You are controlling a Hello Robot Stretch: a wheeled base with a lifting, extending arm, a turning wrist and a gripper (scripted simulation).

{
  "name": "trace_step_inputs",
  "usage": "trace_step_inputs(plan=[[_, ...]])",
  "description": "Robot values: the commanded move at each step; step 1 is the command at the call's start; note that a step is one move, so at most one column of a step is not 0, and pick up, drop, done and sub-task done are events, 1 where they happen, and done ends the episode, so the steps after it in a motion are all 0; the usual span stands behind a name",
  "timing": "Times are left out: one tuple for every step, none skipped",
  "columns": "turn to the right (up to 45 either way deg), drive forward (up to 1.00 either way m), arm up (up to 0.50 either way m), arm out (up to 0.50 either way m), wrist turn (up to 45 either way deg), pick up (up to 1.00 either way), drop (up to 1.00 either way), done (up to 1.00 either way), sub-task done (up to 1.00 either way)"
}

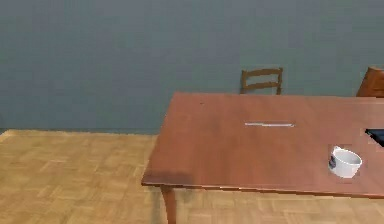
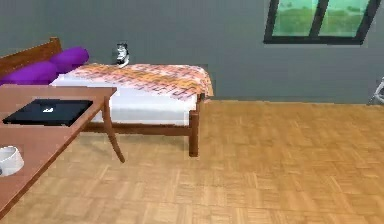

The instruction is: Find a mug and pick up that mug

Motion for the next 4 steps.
trace_step_inputs(plan=[[42.0, 0.0, 0.0, 0.0, 0.0, 0.0, 0.0, 0.0, 0.0], [0.0, 0.3, 0.0, 0.0, 0.0, 0.0, 0.0, 0.0, 0.0], [-45.0, 0.0, 0.0, 0.0, 0.0, 0.0, 0.0, 0.0, 0.0], [-39.0, 0.0, 0.0, 0.0, 0.0, 0.0, 0.0, 0.0, 0.0]])
